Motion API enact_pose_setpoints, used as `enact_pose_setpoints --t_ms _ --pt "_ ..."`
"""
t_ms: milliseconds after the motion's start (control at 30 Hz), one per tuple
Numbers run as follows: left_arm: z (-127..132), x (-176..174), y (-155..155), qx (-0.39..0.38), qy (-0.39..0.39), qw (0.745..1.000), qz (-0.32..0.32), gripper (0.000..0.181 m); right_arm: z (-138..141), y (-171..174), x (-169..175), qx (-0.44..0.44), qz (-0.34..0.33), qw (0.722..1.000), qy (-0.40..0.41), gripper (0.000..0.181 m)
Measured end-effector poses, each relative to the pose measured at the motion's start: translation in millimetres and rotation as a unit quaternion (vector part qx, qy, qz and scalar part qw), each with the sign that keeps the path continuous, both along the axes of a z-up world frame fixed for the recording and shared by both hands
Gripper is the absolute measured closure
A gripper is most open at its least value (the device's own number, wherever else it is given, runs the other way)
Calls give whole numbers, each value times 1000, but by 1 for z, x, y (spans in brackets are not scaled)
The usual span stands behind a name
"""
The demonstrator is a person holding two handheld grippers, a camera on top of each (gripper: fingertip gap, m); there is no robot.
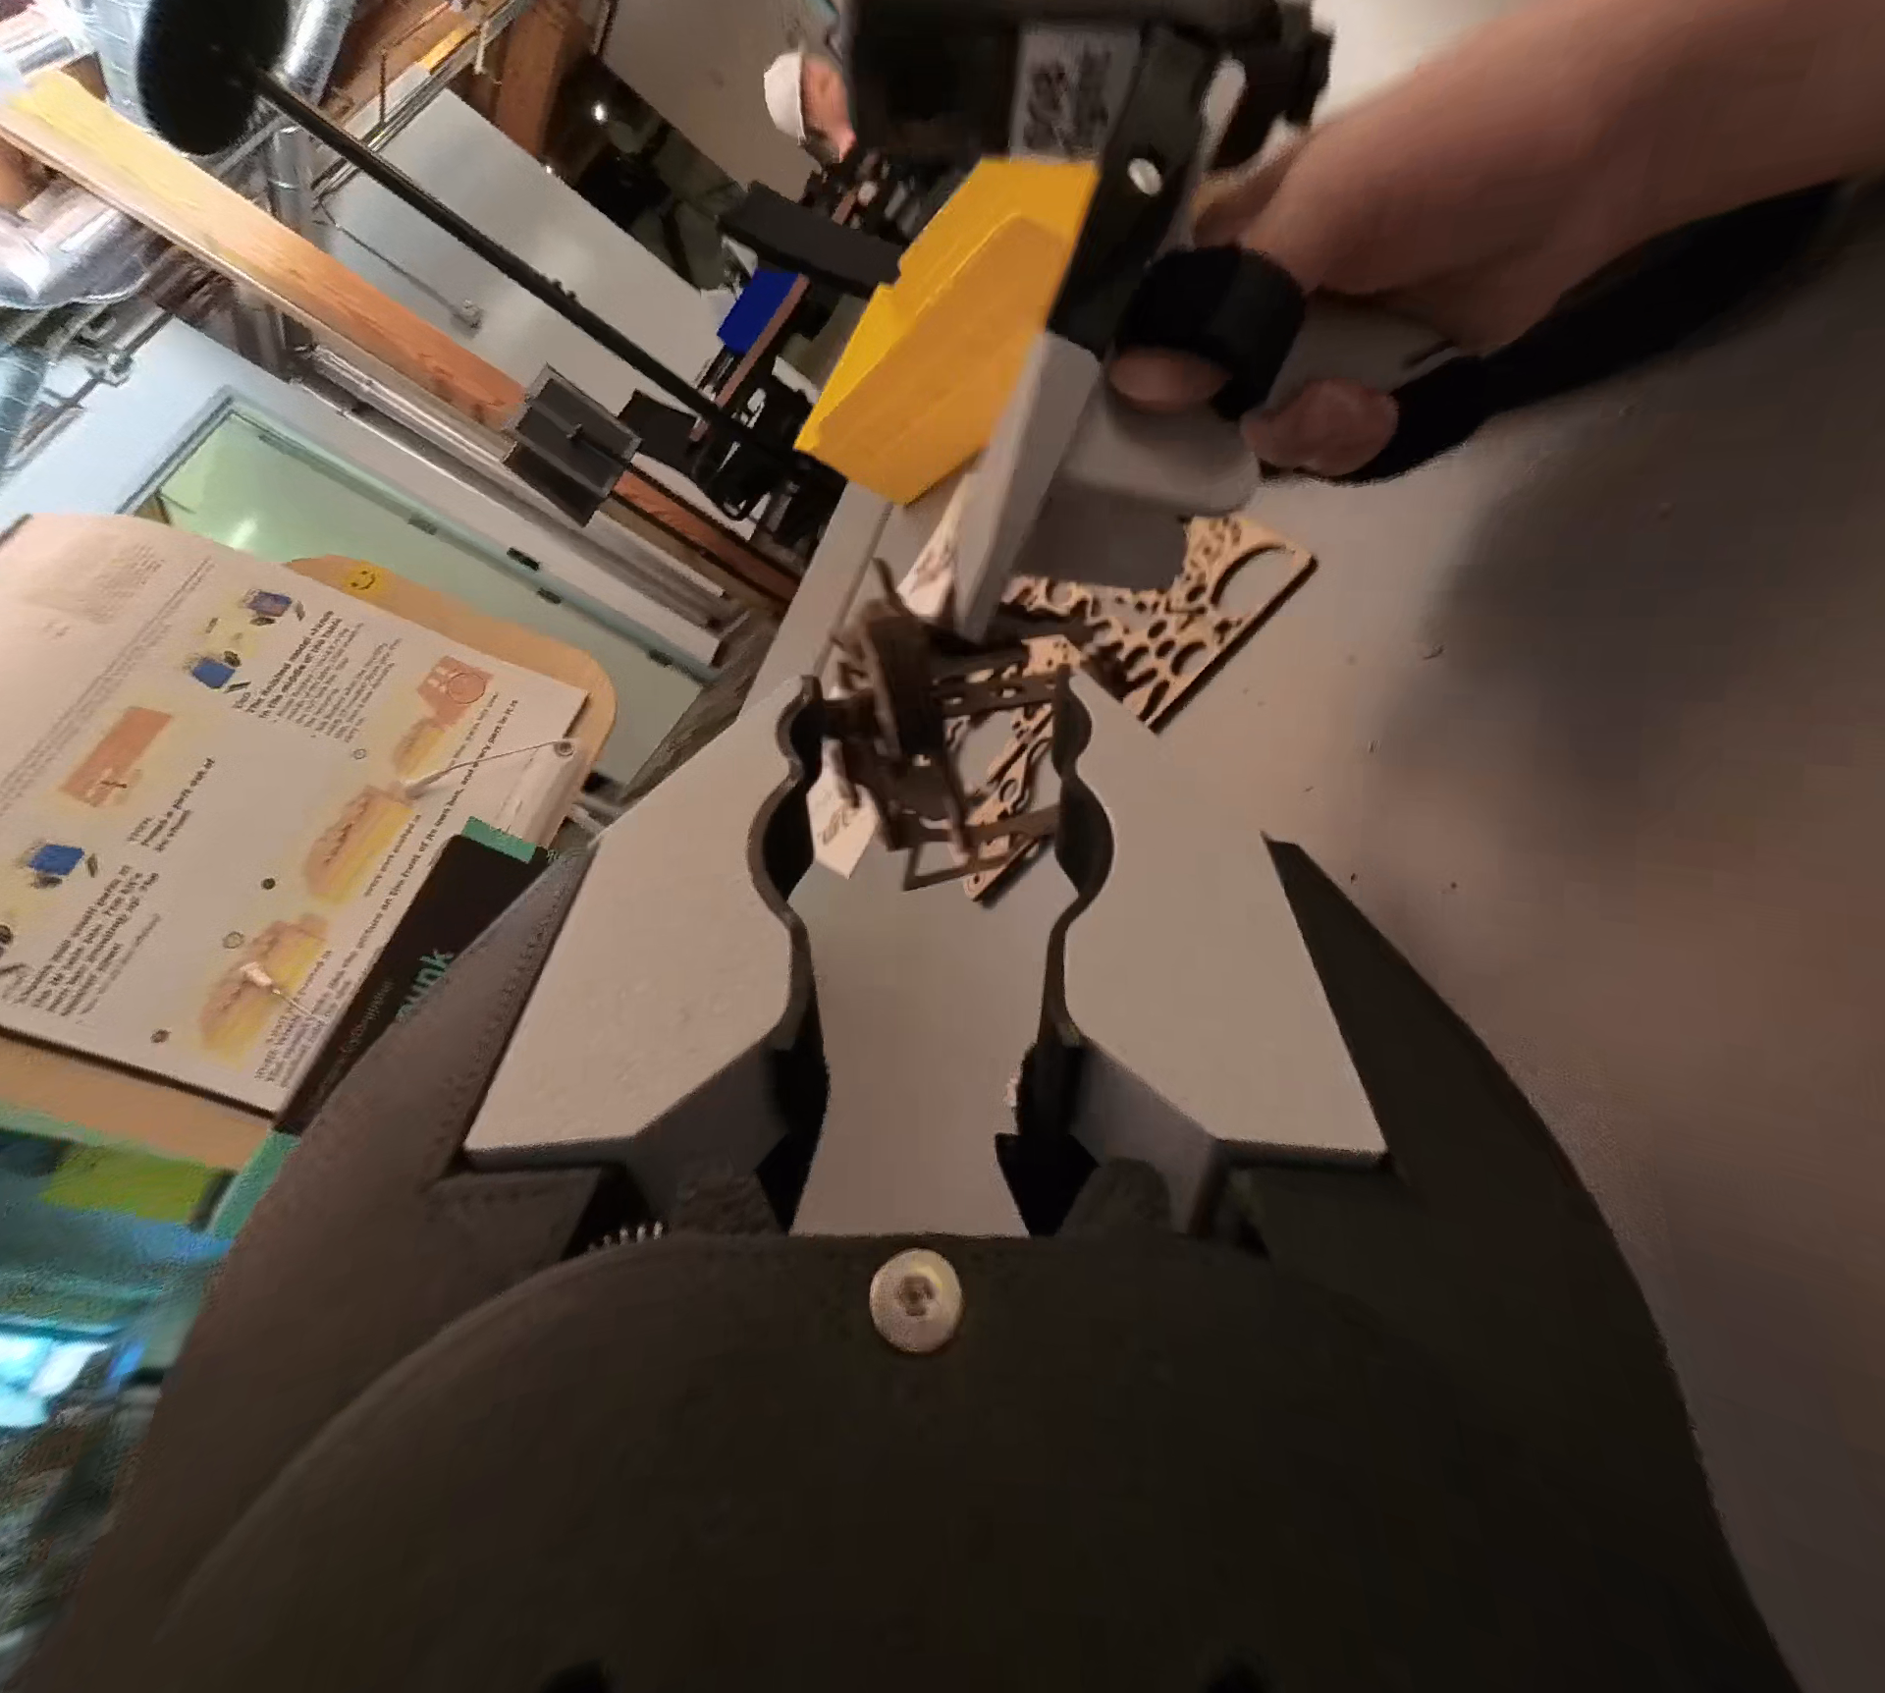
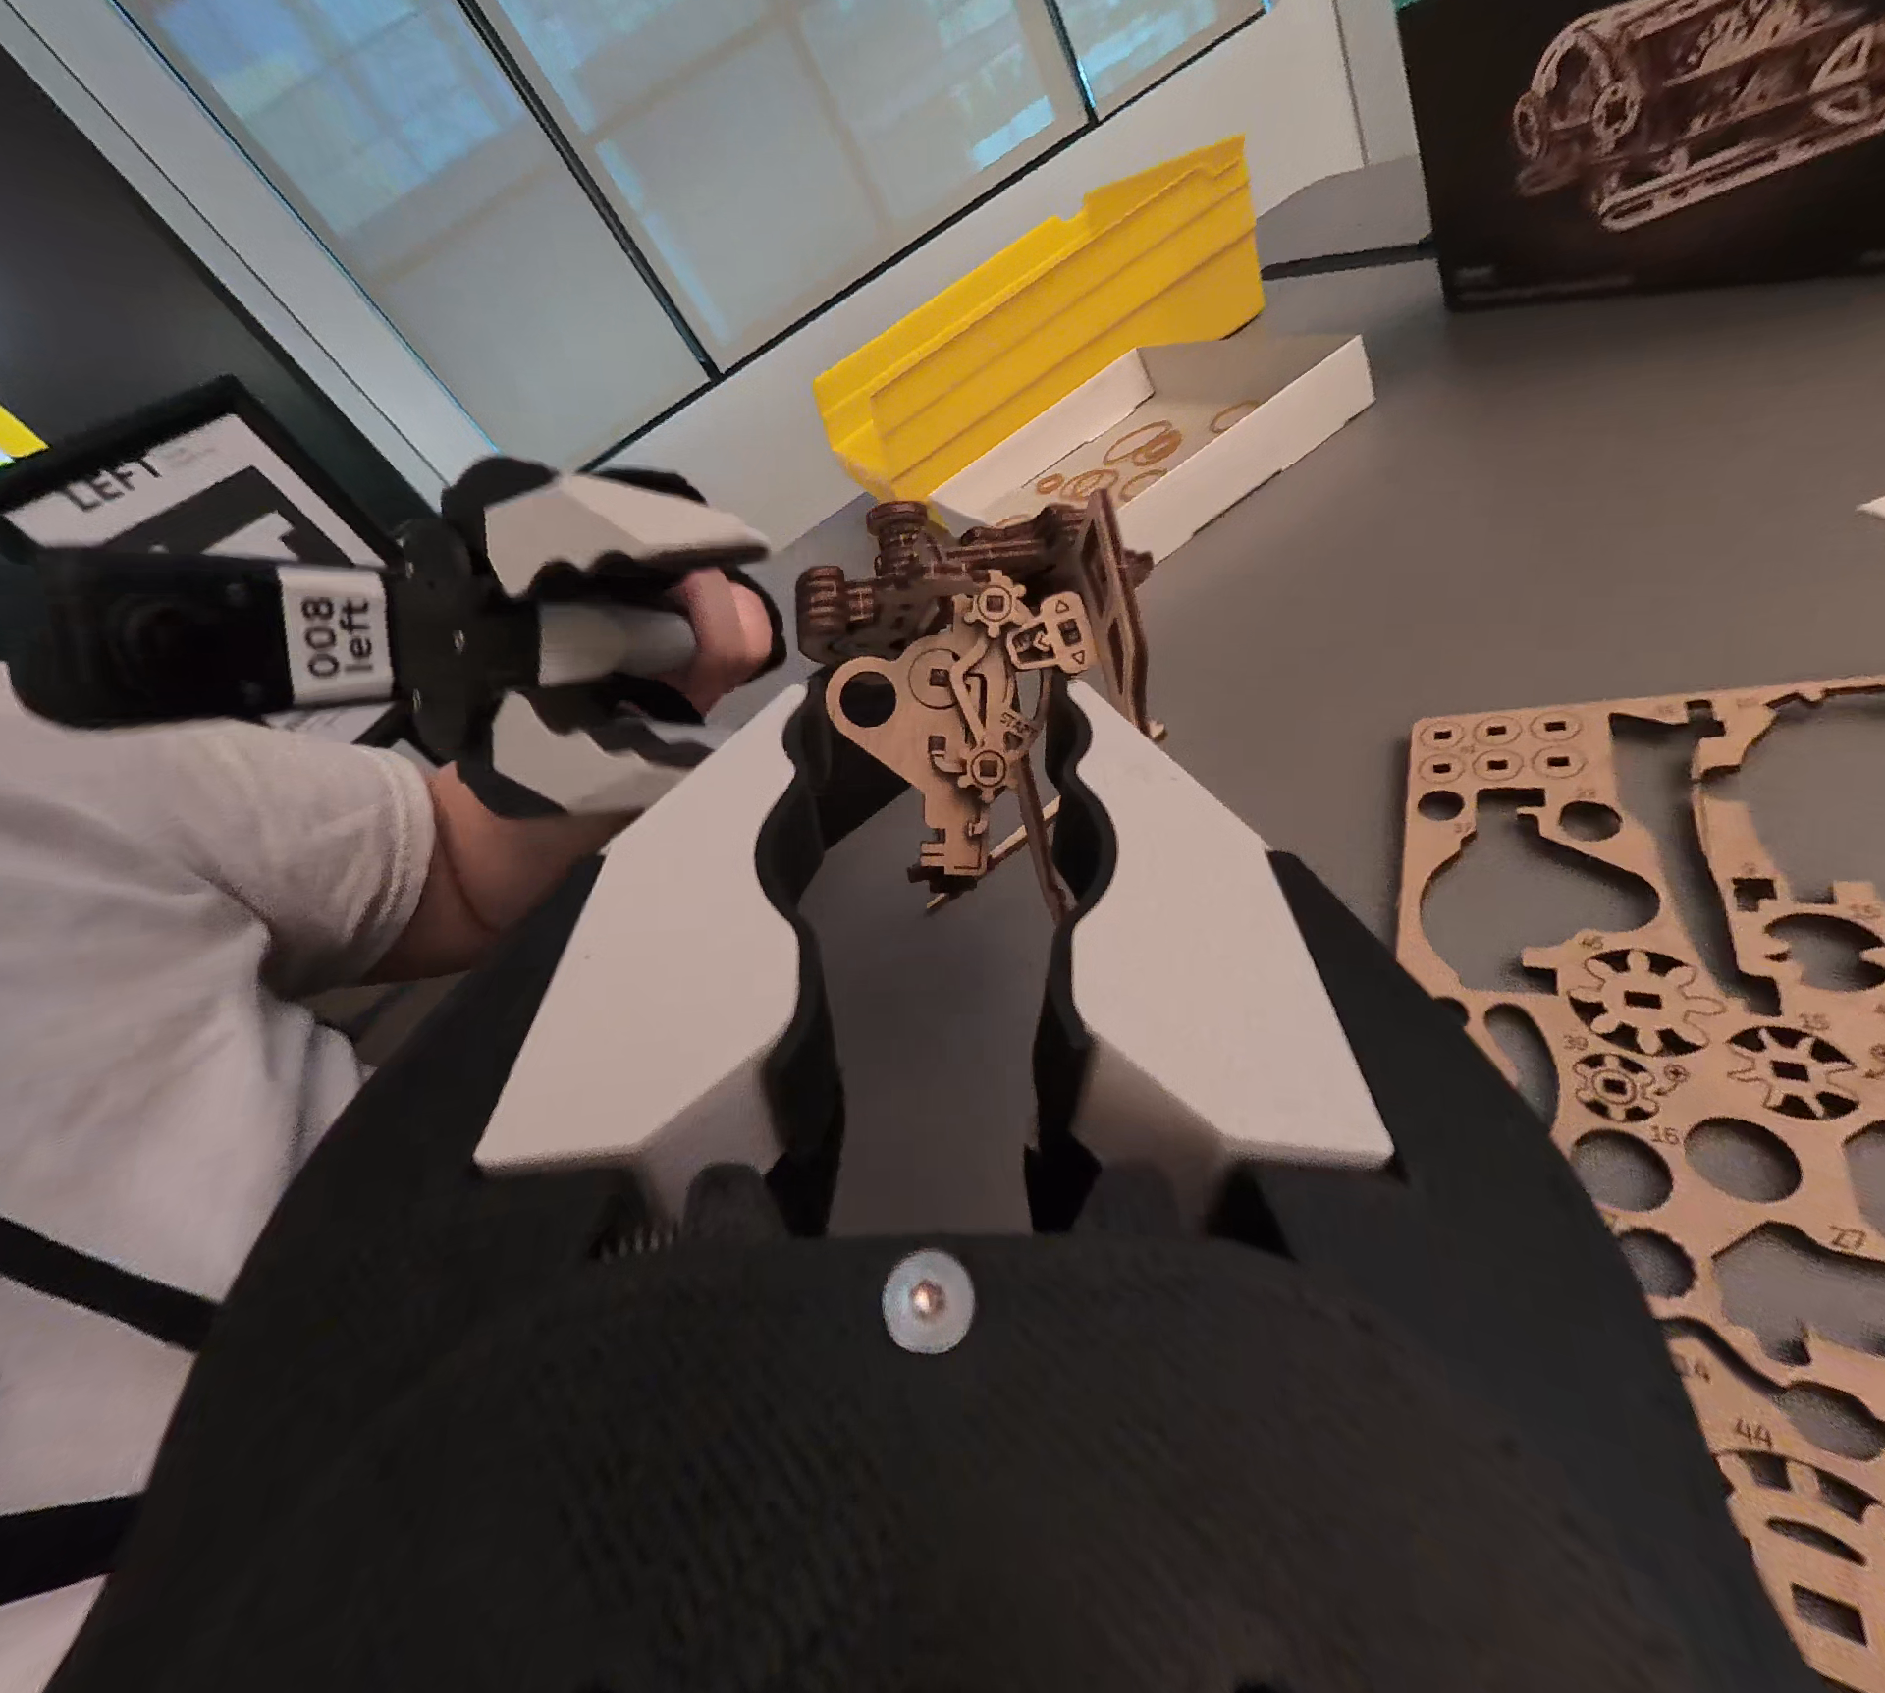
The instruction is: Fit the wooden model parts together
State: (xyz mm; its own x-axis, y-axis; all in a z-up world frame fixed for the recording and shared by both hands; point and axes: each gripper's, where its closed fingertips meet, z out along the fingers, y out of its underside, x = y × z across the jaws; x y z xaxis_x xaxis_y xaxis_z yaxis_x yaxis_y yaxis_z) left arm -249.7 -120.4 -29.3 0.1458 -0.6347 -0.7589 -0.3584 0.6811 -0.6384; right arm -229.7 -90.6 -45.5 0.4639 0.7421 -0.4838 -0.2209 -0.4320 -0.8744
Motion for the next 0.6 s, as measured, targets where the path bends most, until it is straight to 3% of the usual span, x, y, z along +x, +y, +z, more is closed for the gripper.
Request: enact_pose_setpoints --t_ms 33,167,367,500,600 --pt "11 -6 0 -21 -20 1000 -8 141 -2 -1 0 -5 5 1000 -3 140" --pt "59 -24 16 -205 -101 972 -51 139 -9 -4 -4 0 21 999 -33 140" --pt "10 1 58 -350 34 934 -70 116 -10 -10 -13 19 42 998 -49 140" --pt "4 13 48 -459 54 875 -142 115 -12 -11 -14 38 37 996 -73 140" --pt "-3 14 48 -472 72 866 -150 120 -14 -11 -16 52 35 994 -90 140"
